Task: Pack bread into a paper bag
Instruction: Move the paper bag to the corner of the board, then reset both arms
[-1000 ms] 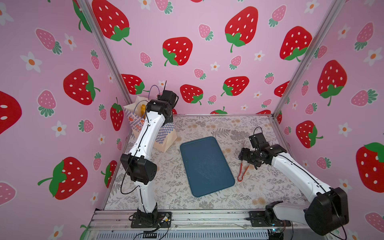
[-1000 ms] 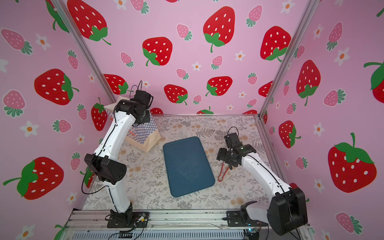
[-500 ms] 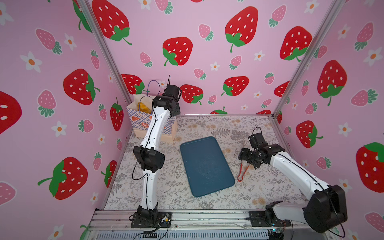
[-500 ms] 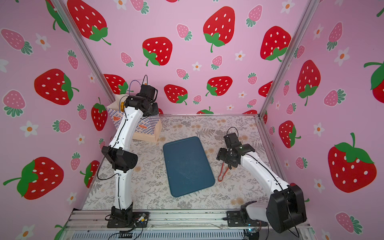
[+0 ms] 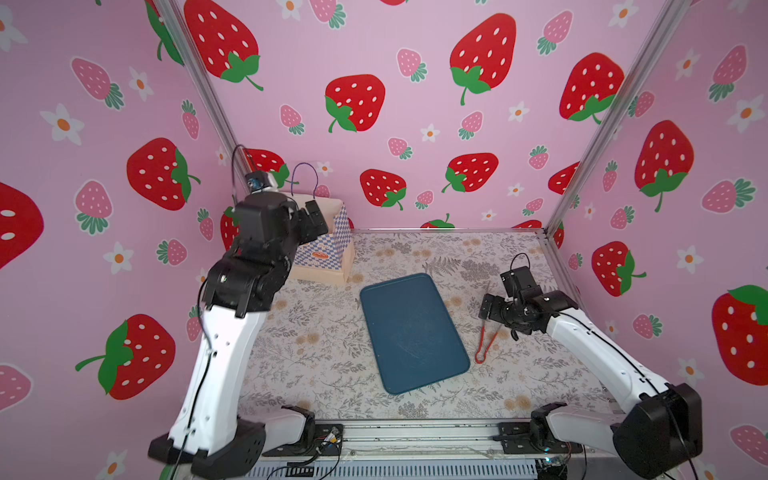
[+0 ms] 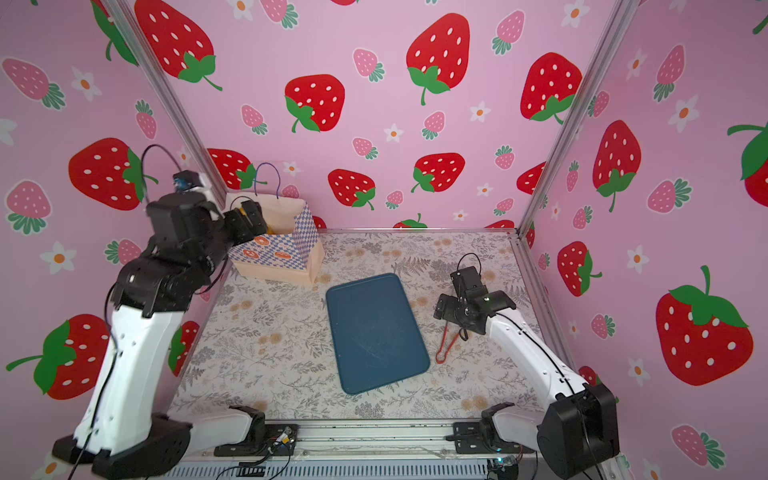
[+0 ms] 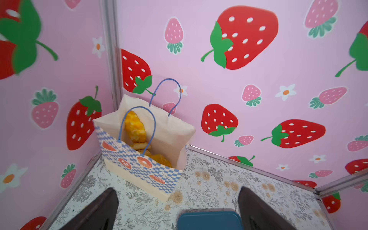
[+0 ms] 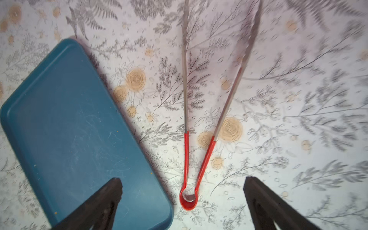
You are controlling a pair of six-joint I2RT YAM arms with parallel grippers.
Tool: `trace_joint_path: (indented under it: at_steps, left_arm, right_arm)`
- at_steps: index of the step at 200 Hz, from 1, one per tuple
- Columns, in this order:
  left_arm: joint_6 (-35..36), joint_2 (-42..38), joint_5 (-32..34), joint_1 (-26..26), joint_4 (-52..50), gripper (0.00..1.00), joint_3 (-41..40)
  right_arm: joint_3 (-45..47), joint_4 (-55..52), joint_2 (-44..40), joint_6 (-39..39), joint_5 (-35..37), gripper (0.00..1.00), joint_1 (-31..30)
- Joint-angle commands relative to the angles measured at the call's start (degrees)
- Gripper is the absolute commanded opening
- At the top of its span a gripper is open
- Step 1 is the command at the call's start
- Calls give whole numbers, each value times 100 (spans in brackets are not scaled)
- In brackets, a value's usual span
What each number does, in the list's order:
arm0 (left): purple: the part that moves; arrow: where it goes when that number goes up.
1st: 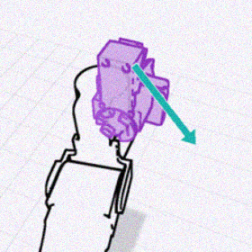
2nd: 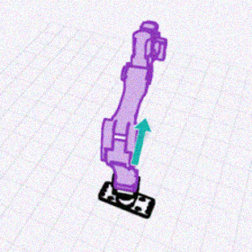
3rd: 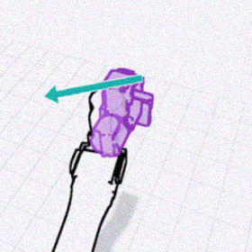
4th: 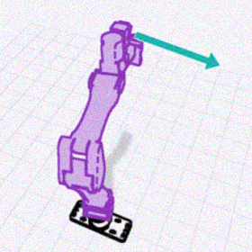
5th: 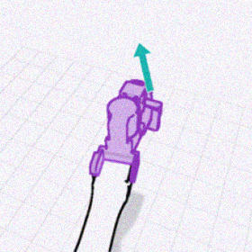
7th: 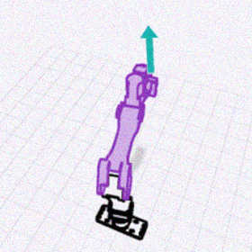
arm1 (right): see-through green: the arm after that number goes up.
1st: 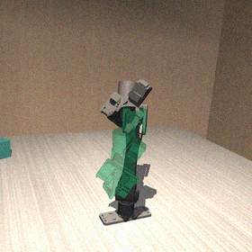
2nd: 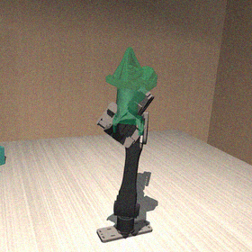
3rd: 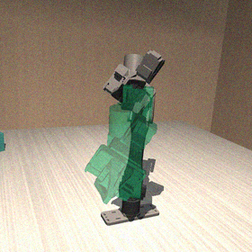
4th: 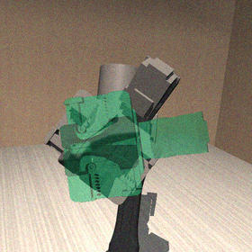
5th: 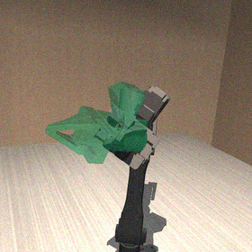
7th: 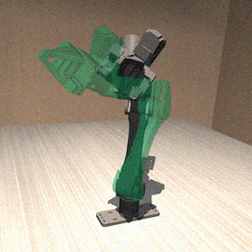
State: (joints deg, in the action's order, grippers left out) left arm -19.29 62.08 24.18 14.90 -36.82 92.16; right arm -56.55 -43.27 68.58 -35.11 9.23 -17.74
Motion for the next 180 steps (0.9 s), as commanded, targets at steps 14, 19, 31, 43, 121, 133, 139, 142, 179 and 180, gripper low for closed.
trace_joint_path:
  at_steps: [14,19,31,43,121,133,139,142,179,180]
  left_arm:
    - [1320,-1967,937,-11,3780,99,-4287]
    - [1622,-2187,831,4,4276,100,-4838]
    - [2256,-2531,346,5,4920,100,-5834]
    - [2553,-2611,-71,6,4998,100,-6334]
    - [2635,-484,-922,-333,6853,99,-7270]
    - [2302,113,-817,-437,7573,100,-7399]
    - [2155,396,-882,-500,7853,100,-7402]
    - [2167,528,-932,-511,7932,100,-7383]
    - [2552,1704,-1614,-716,7815,99,-6878]
    - [2566,1729,-1630,-712,7836,100,-6882]
  right_arm:
    - [224,755,-953,237,1966,100,-28]
    - [368,1103,-1140,261,2130,100,-35]
    - [752,1974,-1580,394,2564,100,-37]
    - [1269,3126,-2008,591,2919,100,-36]
    - [3060,7679,-858,4045,1674,100,272]
    - [3045,7630,-692,3982,1270,100,477]
    - [3061,7678,-595,3912,1178,100,583]
    - [3069,7709,-551,3862,1131,100,644]
    - [3071,8064,-11,3134,704,100,1354]
    - [3071,8080,11,3156,681,100,1361]
